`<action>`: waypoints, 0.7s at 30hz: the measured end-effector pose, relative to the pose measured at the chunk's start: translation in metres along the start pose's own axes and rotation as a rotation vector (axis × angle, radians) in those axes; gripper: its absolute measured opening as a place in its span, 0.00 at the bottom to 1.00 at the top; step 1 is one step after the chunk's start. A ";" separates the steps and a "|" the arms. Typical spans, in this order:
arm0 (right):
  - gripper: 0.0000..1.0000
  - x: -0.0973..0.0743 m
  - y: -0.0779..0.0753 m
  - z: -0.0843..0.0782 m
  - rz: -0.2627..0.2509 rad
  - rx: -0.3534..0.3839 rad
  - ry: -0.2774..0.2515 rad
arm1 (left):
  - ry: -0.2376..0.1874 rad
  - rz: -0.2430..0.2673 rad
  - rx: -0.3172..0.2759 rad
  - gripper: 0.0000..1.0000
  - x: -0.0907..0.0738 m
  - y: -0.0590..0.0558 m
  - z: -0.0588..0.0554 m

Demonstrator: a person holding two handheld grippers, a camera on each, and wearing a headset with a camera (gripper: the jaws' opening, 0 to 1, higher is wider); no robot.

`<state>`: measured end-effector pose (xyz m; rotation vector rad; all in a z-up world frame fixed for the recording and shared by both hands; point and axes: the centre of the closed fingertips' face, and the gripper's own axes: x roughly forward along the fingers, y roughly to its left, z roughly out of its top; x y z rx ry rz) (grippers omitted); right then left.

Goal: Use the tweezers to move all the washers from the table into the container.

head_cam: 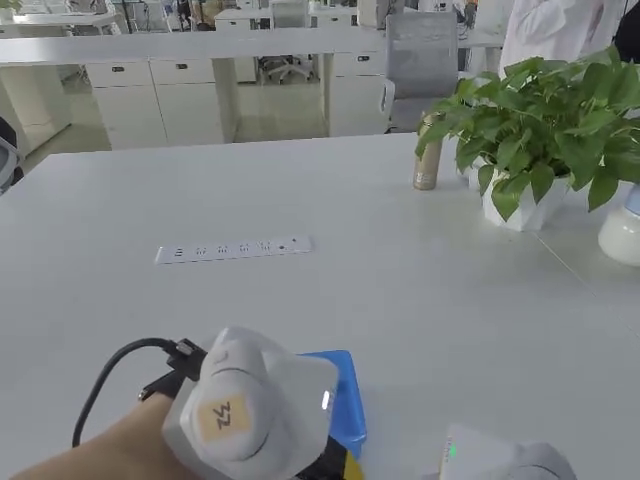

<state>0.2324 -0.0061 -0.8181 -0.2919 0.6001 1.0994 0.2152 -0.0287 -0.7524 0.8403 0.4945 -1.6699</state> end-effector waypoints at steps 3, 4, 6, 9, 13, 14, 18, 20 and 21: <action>0.07 0.003 0.002 -0.001 0.006 -0.025 0.013 | 0.012 -0.001 -0.001 0.00 0.000 0.000 -0.002; 0.06 0.003 0.002 -0.001 0.008 -0.025 0.013 | 0.013 -0.001 -0.007 0.00 0.000 0.000 -0.002; 0.06 0.003 0.001 -0.001 0.010 -0.016 0.009 | 0.014 0.002 -0.012 0.00 -0.001 0.001 -0.003; 0.06 0.004 0.000 0.000 0.011 -0.003 0.003 | 0.018 0.010 -0.016 0.00 -0.003 0.002 -0.004; 0.06 0.004 -0.001 0.001 0.011 0.010 -0.003 | 0.009 0.011 -0.039 0.00 -0.003 0.005 -0.005; 0.06 0.004 -0.001 0.001 0.011 0.014 -0.005 | 0.006 0.011 -0.041 0.00 -0.003 0.005 -0.005; 0.06 0.006 -0.004 0.000 0.012 0.037 -0.008 | 0.008 0.009 -0.078 0.00 -0.003 0.010 -0.009; 0.06 0.007 -0.005 0.000 0.012 0.048 -0.013 | 0.009 0.002 -0.088 0.00 -0.003 0.011 -0.009; 0.06 0.007 -0.005 0.000 0.013 0.053 -0.014 | 0.009 0.000 -0.087 0.00 -0.003 0.011 -0.009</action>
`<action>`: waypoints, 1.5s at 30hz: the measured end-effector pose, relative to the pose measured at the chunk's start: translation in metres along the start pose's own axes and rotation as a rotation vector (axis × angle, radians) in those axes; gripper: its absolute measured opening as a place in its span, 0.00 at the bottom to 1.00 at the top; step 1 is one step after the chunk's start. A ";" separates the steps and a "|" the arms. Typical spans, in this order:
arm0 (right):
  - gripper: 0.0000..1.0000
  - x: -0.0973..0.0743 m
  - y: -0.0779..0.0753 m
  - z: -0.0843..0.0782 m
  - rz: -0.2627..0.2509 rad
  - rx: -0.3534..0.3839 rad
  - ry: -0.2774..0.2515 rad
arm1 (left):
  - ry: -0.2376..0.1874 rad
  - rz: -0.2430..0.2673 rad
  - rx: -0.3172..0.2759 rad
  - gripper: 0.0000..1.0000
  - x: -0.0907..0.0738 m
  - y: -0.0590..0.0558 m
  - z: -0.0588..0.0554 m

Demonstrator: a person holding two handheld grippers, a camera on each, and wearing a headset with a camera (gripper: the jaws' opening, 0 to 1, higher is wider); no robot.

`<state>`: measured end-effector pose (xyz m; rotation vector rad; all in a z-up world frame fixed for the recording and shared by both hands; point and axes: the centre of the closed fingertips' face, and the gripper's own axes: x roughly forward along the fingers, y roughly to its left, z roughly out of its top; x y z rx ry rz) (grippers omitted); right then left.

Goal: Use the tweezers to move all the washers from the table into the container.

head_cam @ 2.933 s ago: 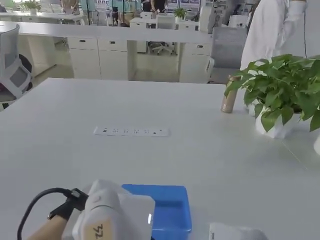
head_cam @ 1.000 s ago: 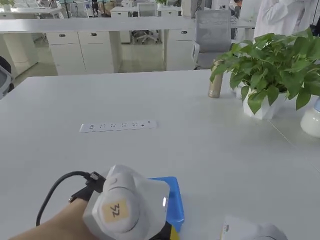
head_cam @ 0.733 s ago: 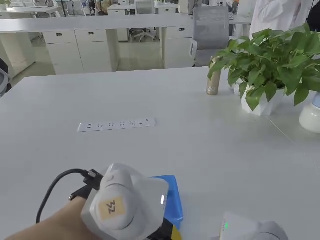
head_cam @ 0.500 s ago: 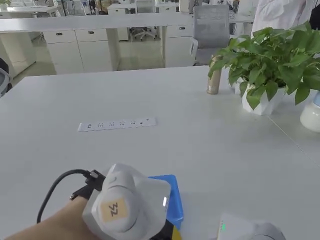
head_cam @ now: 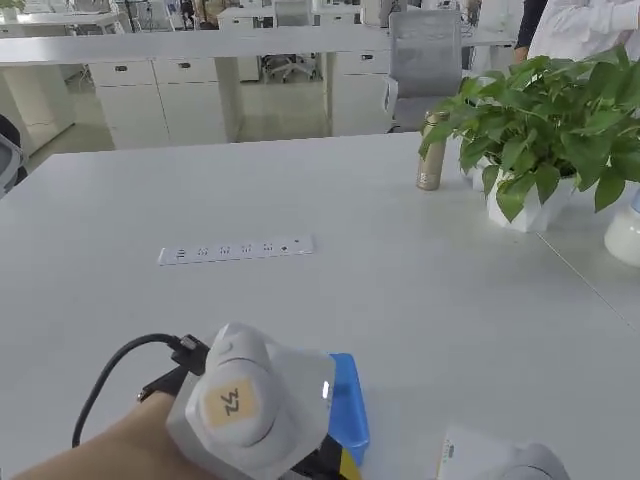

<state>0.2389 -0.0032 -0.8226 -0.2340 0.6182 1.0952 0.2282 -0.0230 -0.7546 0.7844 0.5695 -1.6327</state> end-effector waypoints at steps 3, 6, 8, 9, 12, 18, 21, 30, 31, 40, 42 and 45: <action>0.07 0.000 0.000 0.000 0.004 0.022 -0.005 | 0.003 -0.006 0.000 0.00 0.000 -0.001 0.000; 0.09 0.000 0.003 0.002 0.018 0.037 -0.018 | 0.000 -0.020 -0.007 0.00 0.002 -0.003 0.001; 0.09 0.001 0.005 0.001 0.018 0.010 -0.007 | -0.001 -0.024 -0.012 0.00 0.003 -0.004 0.002; 0.08 0.001 0.004 0.000 0.008 -0.011 -0.002 | -0.001 -0.028 -0.019 0.00 0.004 -0.005 0.001; 0.06 0.001 0.005 -0.001 0.020 -0.008 -0.003 | -0.011 -0.034 -0.051 0.00 0.007 -0.007 0.001; 0.03 0.000 -0.001 -0.003 -0.006 -0.051 0.011 | -0.174 0.026 -0.180 0.12 0.000 -0.005 0.017; 0.03 -0.002 -0.002 -0.003 -0.008 -0.036 0.011 | -0.204 0.094 -0.236 0.18 -0.008 -0.007 0.010; 0.02 -0.004 -0.007 -0.002 -0.016 0.089 -0.011 | -0.435 0.389 -0.573 0.43 -0.045 -0.013 -0.001; 0.02 -0.005 -0.010 -0.002 -0.024 0.113 -0.020 | -0.482 0.451 -0.612 0.46 -0.053 -0.013 -0.002; 0.03 -0.014 -0.006 0.004 -0.027 0.222 -0.052 | -0.511 0.726 -0.711 0.55 -0.088 -0.030 -0.038; 0.03 -0.016 -0.005 0.005 -0.027 0.217 -0.050 | -0.511 0.746 -0.719 0.58 -0.091 -0.033 -0.043; 0.03 -0.020 -0.007 0.008 -0.034 0.206 -0.049 | -0.523 0.764 -0.754 0.61 -0.097 -0.033 -0.050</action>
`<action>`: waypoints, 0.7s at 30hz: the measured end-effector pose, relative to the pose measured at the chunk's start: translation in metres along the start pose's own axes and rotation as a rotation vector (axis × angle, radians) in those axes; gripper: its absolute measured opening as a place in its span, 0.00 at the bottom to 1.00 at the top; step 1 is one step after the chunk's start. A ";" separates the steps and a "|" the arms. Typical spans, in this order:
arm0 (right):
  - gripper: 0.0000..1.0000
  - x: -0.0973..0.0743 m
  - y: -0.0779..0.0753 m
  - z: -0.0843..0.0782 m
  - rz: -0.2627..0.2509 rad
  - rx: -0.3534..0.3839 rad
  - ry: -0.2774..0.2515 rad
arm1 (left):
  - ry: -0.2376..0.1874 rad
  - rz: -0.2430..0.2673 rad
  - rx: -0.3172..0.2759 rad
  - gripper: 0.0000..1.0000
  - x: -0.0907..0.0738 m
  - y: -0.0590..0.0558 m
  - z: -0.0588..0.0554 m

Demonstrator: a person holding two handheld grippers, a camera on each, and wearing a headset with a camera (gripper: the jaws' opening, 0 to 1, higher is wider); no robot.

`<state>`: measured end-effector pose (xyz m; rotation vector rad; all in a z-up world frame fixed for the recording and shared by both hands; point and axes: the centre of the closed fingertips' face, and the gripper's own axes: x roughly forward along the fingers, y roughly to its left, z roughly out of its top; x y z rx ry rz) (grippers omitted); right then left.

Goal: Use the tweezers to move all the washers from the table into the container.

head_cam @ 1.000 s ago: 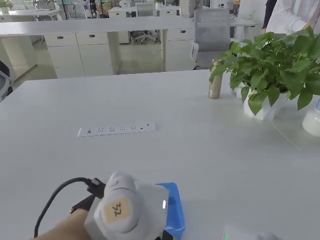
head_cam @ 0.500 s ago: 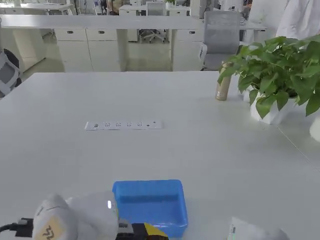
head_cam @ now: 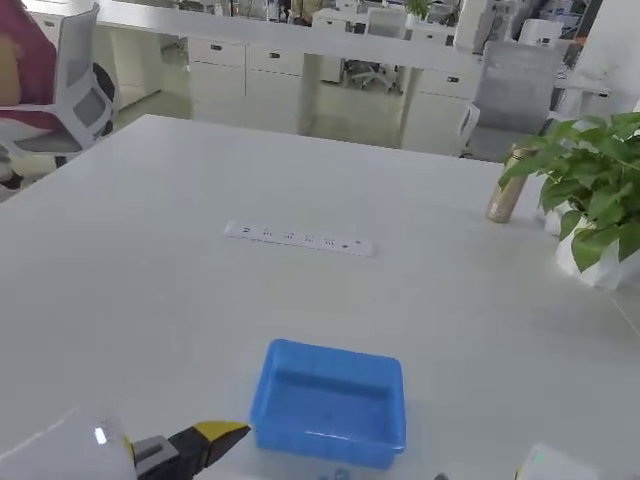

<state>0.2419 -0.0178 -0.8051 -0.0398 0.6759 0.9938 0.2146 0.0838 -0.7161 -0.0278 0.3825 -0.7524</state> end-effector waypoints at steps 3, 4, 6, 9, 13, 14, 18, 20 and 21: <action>0.03 -0.005 0.000 0.009 -0.016 -0.004 -0.003 | -0.020 0.029 -0.016 0.64 -0.004 0.009 0.001; 0.03 -0.007 0.000 0.012 -0.021 -0.009 -0.009 | -0.029 0.051 -0.021 0.65 -0.006 0.013 0.002; 0.03 -0.010 -0.001 0.021 -0.022 -0.028 -0.024 | -0.042 0.075 -0.033 0.67 -0.009 0.018 0.002; 0.03 -0.011 -0.004 0.030 -0.014 -0.074 -0.017 | -0.058 0.106 -0.039 0.75 -0.012 0.024 0.001; 0.03 -0.012 -0.010 0.045 -0.023 -0.119 -0.015 | -0.076 0.153 -0.013 0.83 -0.015 0.031 0.002; 0.03 -0.012 -0.012 0.049 -0.024 -0.124 -0.018 | -0.079 0.162 -0.009 0.85 -0.015 0.032 0.002; 0.03 -0.010 -0.018 0.061 -0.026 -0.138 -0.032 | -0.109 0.266 0.023 0.94 -0.018 0.048 0.003; 0.03 -0.008 -0.020 0.068 -0.024 -0.140 -0.043 | -0.101 0.283 0.018 0.99 -0.018 0.051 -0.001; 0.03 -0.007 -0.023 0.072 -0.026 -0.143 -0.048 | -0.101 0.287 0.021 0.99 -0.018 0.052 -0.001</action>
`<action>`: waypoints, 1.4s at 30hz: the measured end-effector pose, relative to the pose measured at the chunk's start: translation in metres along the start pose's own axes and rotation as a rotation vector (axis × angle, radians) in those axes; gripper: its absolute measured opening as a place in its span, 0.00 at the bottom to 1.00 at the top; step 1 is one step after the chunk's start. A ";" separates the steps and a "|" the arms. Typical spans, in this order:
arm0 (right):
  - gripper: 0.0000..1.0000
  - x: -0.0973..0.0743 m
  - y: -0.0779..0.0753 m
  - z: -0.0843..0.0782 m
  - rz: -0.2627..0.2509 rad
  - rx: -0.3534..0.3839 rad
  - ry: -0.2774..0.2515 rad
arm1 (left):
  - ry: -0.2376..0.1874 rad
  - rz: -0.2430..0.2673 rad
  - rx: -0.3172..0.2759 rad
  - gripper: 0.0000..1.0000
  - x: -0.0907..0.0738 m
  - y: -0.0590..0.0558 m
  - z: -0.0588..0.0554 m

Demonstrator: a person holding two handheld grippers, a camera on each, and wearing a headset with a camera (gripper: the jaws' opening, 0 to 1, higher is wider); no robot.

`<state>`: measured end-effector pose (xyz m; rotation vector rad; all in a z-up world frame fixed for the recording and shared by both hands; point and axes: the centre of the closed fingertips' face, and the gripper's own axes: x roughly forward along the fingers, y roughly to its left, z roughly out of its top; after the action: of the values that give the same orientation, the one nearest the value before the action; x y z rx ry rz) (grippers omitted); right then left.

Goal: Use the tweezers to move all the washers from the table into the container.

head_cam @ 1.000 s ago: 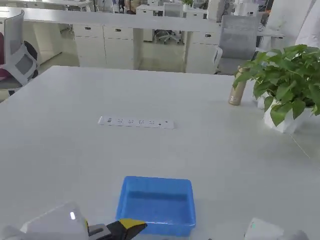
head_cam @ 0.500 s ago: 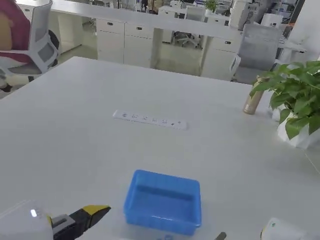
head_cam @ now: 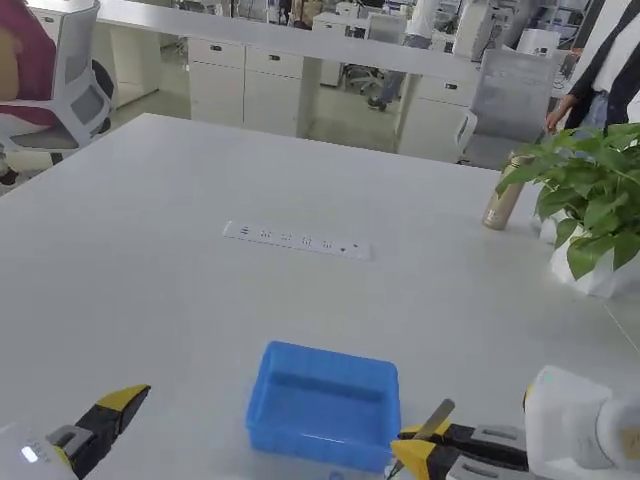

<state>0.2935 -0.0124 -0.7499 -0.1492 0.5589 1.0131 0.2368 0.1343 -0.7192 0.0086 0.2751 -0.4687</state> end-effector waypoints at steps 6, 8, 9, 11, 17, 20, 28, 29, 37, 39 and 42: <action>0.03 0.008 -0.015 0.016 -0.027 0.014 -0.029 | -0.055 0.030 0.016 0.99 -0.003 0.003 0.008; 0.03 0.014 -0.024 0.019 -0.036 0.034 -0.042 | -0.069 0.045 0.030 0.99 -0.003 0.005 0.011; 0.03 0.019 -0.030 0.019 -0.048 0.048 -0.041 | -0.081 0.045 0.026 0.99 -0.004 0.005 0.012; 0.03 0.028 -0.040 0.017 -0.072 0.062 -0.027 | -0.099 0.045 0.023 0.99 -0.004 0.005 0.015; 0.03 0.052 -0.057 0.009 -0.083 0.085 -0.003 | -0.113 0.035 0.012 0.99 -0.004 0.004 0.016; 0.03 0.064 -0.060 0.004 -0.087 0.093 0.015 | -0.106 0.021 0.020 0.99 -0.003 0.001 0.014; 0.03 0.079 -0.062 -0.002 -0.095 0.077 0.042 | -0.090 0.009 -0.010 0.99 -0.001 0.003 0.010; 0.03 0.080 -0.062 -0.003 -0.097 0.074 0.047 | -0.088 0.009 -0.014 0.99 -0.001 0.003 0.010; 0.03 0.080 -0.062 -0.009 -0.102 0.066 0.064 | -0.074 0.004 -0.007 0.99 0.000 0.002 0.007; 0.03 0.079 -0.061 -0.010 -0.114 0.055 0.063 | -0.070 0.007 -0.005 0.99 -0.001 0.003 0.006; 0.03 0.079 -0.062 -0.011 -0.114 0.057 0.058 | -0.072 0.008 -0.010 0.99 -0.001 0.003 0.006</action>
<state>0.3729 0.0108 -0.8074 -0.1587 0.6243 0.8841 0.2390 0.1372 -0.7130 -0.0168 0.2063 -0.4583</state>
